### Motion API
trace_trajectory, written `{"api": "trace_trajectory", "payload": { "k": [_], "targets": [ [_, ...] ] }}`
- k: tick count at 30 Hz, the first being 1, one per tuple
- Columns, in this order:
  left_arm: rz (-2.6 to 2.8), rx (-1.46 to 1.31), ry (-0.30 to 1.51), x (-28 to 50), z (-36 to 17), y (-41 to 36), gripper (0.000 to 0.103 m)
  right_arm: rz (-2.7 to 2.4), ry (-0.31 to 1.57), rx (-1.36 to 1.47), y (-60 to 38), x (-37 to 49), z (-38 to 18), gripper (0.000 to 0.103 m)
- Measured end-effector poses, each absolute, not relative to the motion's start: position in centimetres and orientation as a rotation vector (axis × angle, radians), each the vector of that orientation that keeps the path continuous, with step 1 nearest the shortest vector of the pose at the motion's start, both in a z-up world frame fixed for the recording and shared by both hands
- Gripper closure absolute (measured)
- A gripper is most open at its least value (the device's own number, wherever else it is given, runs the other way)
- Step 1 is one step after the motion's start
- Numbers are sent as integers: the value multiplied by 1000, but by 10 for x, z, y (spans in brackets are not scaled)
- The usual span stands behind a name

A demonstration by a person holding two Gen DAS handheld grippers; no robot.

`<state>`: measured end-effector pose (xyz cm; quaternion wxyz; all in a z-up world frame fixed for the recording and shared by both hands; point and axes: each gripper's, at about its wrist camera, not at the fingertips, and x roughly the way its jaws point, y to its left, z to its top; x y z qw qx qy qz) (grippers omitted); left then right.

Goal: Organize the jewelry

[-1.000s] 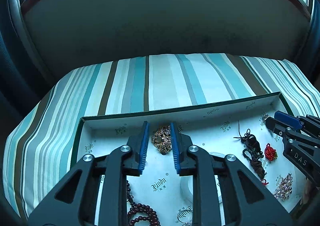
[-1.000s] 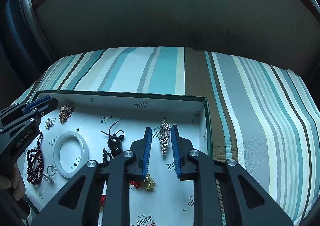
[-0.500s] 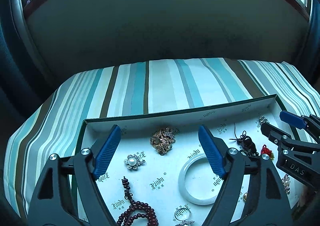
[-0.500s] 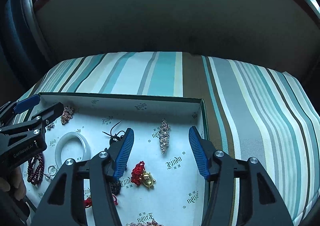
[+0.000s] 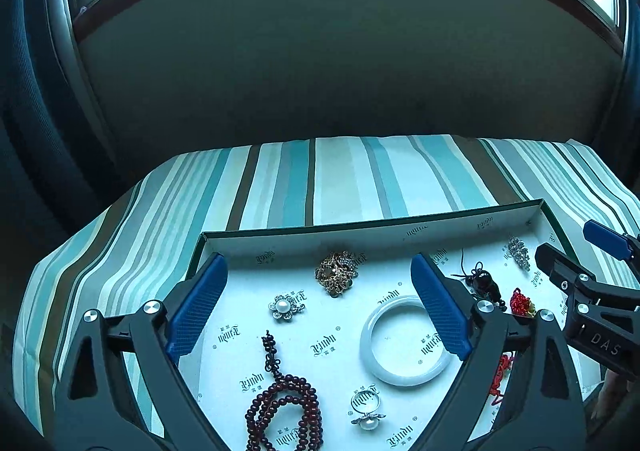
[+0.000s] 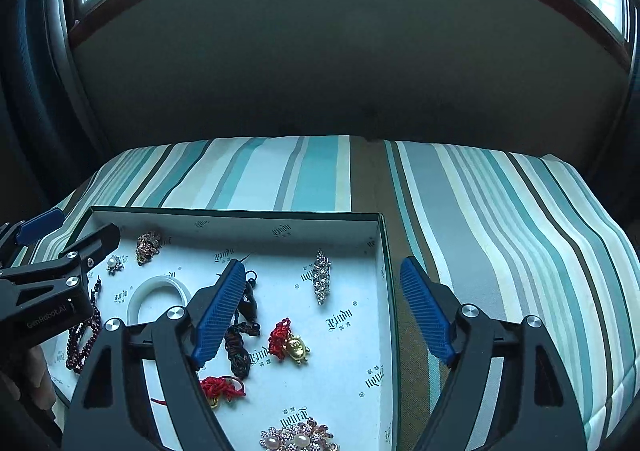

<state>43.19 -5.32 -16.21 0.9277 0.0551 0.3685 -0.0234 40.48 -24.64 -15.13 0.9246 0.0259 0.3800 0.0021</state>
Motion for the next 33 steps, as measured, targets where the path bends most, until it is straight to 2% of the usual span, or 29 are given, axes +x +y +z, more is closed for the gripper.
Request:
{"api": "trace_trajectory", "payload": {
  "k": [20,33],
  "targets": [
    [-52,39,699,251,-107,-34,6,6,701,32,-212,236,-94,21],
    [-46,37,585,162,-60,-28,5,19,583,10,-202,155,-47,20]
  ]
}}
